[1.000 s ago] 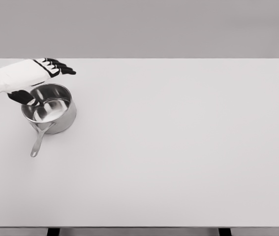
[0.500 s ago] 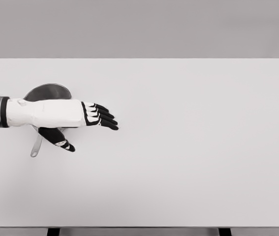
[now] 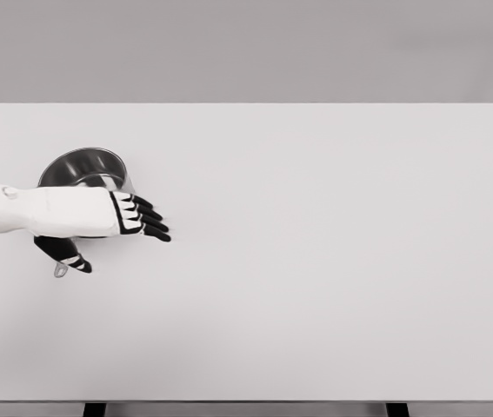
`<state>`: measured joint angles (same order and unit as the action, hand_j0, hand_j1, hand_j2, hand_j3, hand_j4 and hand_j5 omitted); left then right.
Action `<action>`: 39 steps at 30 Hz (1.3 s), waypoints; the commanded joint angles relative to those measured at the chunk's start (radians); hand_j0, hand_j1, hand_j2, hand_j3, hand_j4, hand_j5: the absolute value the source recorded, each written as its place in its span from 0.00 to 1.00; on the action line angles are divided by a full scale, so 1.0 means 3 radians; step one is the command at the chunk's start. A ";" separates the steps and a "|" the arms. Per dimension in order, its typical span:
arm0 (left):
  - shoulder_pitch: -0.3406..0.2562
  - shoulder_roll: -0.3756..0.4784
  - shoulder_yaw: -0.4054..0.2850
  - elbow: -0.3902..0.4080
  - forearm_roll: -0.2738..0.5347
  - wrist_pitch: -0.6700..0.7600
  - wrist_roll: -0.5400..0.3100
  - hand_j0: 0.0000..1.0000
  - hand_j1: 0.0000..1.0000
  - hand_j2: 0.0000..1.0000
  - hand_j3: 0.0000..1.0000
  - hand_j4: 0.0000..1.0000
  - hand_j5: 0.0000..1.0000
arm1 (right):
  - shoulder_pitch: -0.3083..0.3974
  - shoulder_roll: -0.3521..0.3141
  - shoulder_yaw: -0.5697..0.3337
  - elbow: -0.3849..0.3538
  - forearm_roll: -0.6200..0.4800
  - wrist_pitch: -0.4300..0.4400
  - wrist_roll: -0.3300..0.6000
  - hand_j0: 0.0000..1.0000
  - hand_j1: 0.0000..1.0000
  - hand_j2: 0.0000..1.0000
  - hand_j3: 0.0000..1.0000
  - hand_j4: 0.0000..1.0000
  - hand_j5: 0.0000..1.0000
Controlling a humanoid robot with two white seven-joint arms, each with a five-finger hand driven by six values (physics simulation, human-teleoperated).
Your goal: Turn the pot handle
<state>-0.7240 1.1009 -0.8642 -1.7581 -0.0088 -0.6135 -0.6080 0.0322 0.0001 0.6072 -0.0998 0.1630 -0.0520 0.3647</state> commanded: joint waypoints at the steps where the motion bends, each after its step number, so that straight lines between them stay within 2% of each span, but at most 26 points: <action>1: 0.0000 0.0068 0.0002 0.0006 0.0014 0.0009 -0.0003 1.00 1.00 1.00 1.00 1.00 1.00 | 0.0000 0.0000 0.0001 0.0000 -0.0001 -0.0001 0.0001 1.00 1.00 1.00 1.00 1.00 1.00; 5: 0.0000 0.0068 0.0002 0.0026 -0.0201 0.0009 0.0002 1.00 1.00 1.00 1.00 1.00 1.00 | 0.0000 0.0000 0.0001 0.0000 -0.0001 -0.0001 0.0001 1.00 1.00 1.00 1.00 1.00 1.00; 16: 0.0000 0.0119 -0.0003 0.0215 -0.0395 0.0009 0.0002 1.00 1.00 1.00 1.00 1.00 1.00 | 0.0000 0.0000 0.0001 0.0000 -0.0001 -0.0001 0.0001 1.00 1.00 1.00 1.00 1.00 1.00; 34: -0.0102 0.0119 0.0022 0.1176 -0.0436 0.0009 0.0017 1.00 1.00 1.00 1.00 1.00 1.00 | 0.0000 0.0000 0.0001 0.0000 -0.0001 -0.0001 0.0001 1.00 1.00 1.00 1.00 1.00 1.00; 39: -0.0133 0.0104 0.0032 0.1345 -0.0441 0.0009 0.0017 1.00 1.00 1.00 1.00 1.00 1.00 | 0.0000 0.0000 0.0001 0.0000 -0.0001 -0.0001 0.0001 1.00 1.00 1.00 1.00 1.00 1.00</action>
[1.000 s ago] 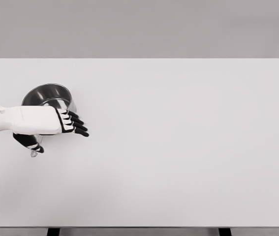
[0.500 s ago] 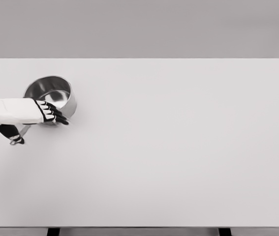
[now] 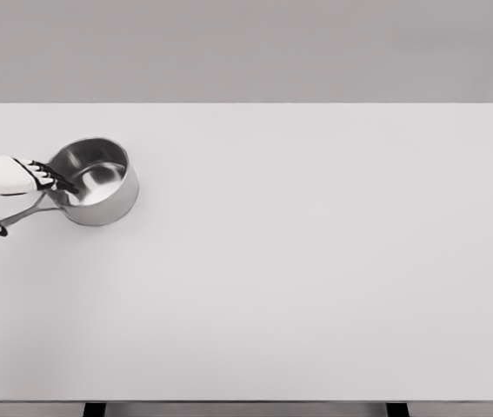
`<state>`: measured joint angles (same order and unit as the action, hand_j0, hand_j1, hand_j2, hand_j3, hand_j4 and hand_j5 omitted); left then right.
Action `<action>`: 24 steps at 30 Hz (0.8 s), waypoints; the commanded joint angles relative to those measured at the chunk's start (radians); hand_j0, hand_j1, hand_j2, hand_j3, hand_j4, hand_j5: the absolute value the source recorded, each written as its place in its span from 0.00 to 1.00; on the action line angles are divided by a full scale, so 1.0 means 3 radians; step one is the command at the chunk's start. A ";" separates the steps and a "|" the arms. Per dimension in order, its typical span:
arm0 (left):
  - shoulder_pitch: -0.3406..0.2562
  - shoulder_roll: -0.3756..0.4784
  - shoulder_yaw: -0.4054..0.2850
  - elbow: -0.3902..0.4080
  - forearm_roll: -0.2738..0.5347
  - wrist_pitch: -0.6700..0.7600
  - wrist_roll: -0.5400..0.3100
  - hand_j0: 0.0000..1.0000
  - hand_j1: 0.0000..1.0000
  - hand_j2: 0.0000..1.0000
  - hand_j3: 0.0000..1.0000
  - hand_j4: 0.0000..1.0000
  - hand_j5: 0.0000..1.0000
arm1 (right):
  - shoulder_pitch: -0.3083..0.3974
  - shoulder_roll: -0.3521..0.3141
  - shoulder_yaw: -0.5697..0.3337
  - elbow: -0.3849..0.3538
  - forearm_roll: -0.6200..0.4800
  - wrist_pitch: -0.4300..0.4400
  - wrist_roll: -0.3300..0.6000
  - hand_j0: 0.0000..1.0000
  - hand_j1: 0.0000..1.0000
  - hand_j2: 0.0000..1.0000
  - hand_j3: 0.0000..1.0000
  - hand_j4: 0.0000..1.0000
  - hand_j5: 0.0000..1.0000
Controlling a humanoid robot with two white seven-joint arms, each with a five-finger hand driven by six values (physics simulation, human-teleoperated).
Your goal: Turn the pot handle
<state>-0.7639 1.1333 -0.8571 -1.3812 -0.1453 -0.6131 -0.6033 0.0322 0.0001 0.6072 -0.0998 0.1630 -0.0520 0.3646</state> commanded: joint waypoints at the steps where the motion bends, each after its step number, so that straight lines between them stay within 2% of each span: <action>1: 0.0000 -0.0009 0.0009 0.0114 0.0014 0.0007 0.0002 1.00 1.00 1.00 1.00 1.00 1.00 | 0.0000 0.0000 0.0001 0.0000 -0.0001 -0.0001 -0.0003 1.00 1.00 1.00 1.00 1.00 1.00; 3: 0.0000 -0.0019 0.0009 0.0150 0.0014 0.0007 0.0002 1.00 1.00 1.00 1.00 1.00 1.00 | 0.0000 0.0000 0.0001 0.0000 -0.0001 -0.0001 0.0002 1.00 1.00 1.00 1.00 1.00 1.00; 7: -0.0020 -0.0065 0.0014 0.0442 0.0009 0.0007 0.0007 1.00 1.00 1.00 1.00 1.00 1.00 | 0.0000 0.0000 0.0001 0.0000 -0.0001 -0.0001 0.0002 1.00 1.00 1.00 1.00 1.00 1.00; 16: -0.0072 -0.0198 0.0019 0.0779 0.0004 0.0007 0.0007 1.00 1.00 1.00 1.00 1.00 1.00 | 0.0000 0.0000 0.0001 0.0000 -0.0001 -0.0001 0.0002 1.00 1.00 1.00 1.00 1.00 1.00; 24: -0.0107 -0.0311 0.0019 0.0805 0.0004 0.0007 0.0017 1.00 1.00 1.00 1.00 1.00 1.00 | 0.0000 0.0000 0.0001 0.0000 -0.0001 -0.0001 0.0002 1.00 1.00 1.00 1.00 1.00 1.00</action>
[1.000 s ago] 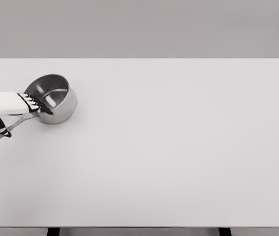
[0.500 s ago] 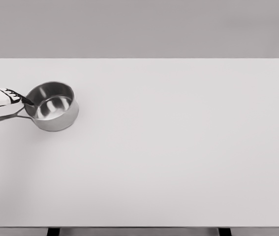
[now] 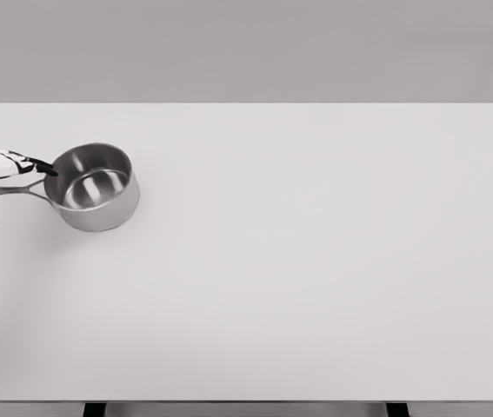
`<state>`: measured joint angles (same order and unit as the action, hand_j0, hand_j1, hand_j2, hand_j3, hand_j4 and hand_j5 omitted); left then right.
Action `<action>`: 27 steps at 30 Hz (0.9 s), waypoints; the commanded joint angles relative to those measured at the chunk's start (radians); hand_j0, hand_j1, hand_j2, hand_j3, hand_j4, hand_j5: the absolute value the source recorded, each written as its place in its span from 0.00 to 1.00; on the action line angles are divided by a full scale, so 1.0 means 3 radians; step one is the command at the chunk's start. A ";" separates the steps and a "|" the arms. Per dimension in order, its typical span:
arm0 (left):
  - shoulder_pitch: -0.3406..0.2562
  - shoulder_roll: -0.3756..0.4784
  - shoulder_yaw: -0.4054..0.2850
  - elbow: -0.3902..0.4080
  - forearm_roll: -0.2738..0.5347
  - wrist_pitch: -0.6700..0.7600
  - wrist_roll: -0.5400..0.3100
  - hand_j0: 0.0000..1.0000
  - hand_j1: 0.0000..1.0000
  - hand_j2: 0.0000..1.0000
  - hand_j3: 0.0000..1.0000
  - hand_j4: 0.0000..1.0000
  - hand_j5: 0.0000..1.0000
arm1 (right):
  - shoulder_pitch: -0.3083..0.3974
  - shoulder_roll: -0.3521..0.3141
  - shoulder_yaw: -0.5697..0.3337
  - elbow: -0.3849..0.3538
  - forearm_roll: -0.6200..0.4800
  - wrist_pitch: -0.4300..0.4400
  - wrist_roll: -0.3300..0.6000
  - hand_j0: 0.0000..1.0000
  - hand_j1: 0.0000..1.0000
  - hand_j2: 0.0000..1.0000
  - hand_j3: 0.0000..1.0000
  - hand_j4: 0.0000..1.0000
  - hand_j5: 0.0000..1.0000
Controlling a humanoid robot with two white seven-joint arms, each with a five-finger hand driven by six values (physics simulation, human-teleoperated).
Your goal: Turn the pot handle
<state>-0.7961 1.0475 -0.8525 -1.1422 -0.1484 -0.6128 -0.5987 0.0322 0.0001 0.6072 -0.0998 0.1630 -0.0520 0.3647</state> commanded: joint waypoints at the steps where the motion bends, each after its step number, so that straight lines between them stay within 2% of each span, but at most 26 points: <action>1: -0.0015 -0.0025 0.0004 0.0008 0.0014 0.0006 0.0002 1.00 1.00 1.00 1.00 1.00 1.00 | 0.0000 0.0000 0.0001 0.0000 -0.0001 -0.0001 0.0001 1.00 1.00 1.00 1.00 1.00 1.00; 12: -0.0102 -0.0066 0.0004 0.0013 0.0009 0.0006 0.0002 1.00 1.00 1.00 1.00 1.00 1.00 | 0.0000 0.0000 0.0001 0.0000 -0.0001 -0.0001 0.0001 1.00 1.00 1.00 1.00 1.00 1.00; 15: -0.0107 -0.0096 0.0009 0.0090 0.0009 0.0006 0.0002 1.00 1.00 1.00 1.00 1.00 1.00 | 0.0000 0.0000 0.0001 0.0000 -0.0001 -0.0001 0.0001 1.00 1.00 1.00 1.00 1.00 1.00; 18: -0.0128 -0.0102 0.0009 0.0105 -0.0068 0.0006 0.0058 1.00 1.00 1.00 1.00 1.00 1.00 | 0.0000 0.0000 0.0001 0.0000 -0.0001 -0.0001 0.0001 1.00 1.00 1.00 1.00 1.00 1.00; 23: -0.0128 -0.0107 0.0075 0.0111 -0.0538 0.0006 0.0441 1.00 1.00 1.00 1.00 1.00 1.00 | 0.0000 0.0000 0.0001 0.0000 -0.0001 -0.0001 0.0001 1.00 1.00 1.00 1.00 1.00 1.00; 27: -0.0133 -0.0122 0.0075 0.0111 -0.0579 0.0006 0.0492 1.00 1.00 1.00 1.00 1.00 1.00 | 0.0000 0.0000 0.0001 0.0000 -0.0001 -0.0001 0.0001 1.00 1.00 1.00 1.00 1.00 1.00</action>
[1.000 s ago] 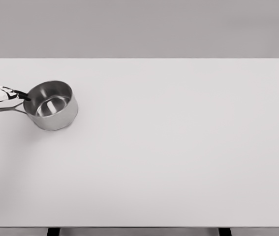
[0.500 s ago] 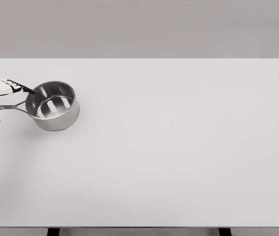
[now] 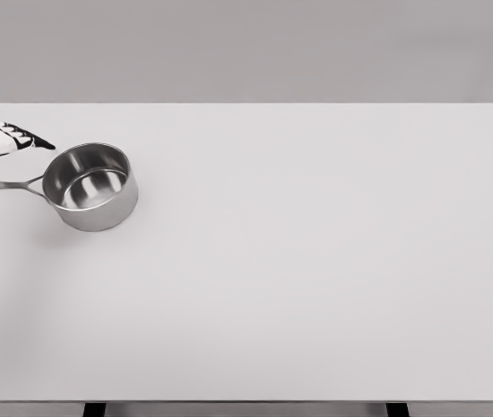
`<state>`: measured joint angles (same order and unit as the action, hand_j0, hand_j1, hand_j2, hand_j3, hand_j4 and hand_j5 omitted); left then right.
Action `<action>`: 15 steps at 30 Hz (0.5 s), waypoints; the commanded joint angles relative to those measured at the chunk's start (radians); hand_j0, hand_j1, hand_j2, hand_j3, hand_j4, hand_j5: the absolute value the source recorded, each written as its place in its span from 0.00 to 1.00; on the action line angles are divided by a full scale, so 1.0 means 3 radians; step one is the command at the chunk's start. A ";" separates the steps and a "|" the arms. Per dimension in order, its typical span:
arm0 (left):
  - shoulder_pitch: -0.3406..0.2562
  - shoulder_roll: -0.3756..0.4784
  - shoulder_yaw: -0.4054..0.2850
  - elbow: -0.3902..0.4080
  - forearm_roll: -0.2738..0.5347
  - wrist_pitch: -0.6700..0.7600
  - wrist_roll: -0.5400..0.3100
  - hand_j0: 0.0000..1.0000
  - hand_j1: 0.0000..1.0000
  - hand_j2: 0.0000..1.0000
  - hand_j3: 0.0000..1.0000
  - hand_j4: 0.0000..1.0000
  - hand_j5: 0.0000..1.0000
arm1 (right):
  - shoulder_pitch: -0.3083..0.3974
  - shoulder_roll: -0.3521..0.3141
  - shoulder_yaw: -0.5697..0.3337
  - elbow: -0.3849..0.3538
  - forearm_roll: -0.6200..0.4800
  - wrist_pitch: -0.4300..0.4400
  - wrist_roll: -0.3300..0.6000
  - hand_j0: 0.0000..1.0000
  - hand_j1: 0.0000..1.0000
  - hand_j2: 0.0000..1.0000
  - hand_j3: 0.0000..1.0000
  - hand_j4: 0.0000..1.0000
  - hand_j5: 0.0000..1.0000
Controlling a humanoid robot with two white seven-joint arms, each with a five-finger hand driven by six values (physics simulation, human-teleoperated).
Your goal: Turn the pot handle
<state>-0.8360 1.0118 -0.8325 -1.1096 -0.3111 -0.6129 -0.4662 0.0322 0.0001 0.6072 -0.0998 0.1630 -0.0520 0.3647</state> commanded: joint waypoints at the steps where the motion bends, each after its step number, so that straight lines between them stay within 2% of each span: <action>1: 0.0000 -0.0003 0.0009 -0.0003 -0.0037 0.0007 0.0051 1.00 1.00 1.00 1.00 1.00 1.00 | 0.0000 0.0000 0.0001 0.0000 -0.0001 -0.0001 0.0001 1.00 1.00 1.00 1.00 1.00 1.00; 4: -0.0031 -0.0003 0.0009 -0.0044 -0.0001 0.0007 0.0056 1.00 1.00 1.00 1.00 1.00 1.00 | 0.0000 0.0000 0.0001 0.0000 -0.0001 -0.0001 0.0001 1.00 1.00 1.00 1.00 1.00 1.00; 10: -0.0031 -0.0008 0.0029 -0.0044 0.0490 0.0007 0.0056 1.00 1.00 1.00 1.00 1.00 1.00 | 0.0000 0.0000 0.0001 0.0000 -0.0001 -0.0001 0.0001 1.00 1.00 1.00 1.00 1.00 1.00; 15: -0.0112 -0.0008 0.0034 -0.0152 0.0592 0.0007 0.0056 1.00 1.00 1.00 1.00 1.00 1.00 | 0.0000 0.0000 0.0001 0.0000 -0.0001 -0.0001 0.0001 1.00 1.00 1.00 1.00 1.00 1.00</action>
<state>-0.8652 1.0084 -0.8246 -1.1427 -0.1561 -0.6129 -0.4500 0.0322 0.0001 0.6072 -0.0998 0.1630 -0.0520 0.3647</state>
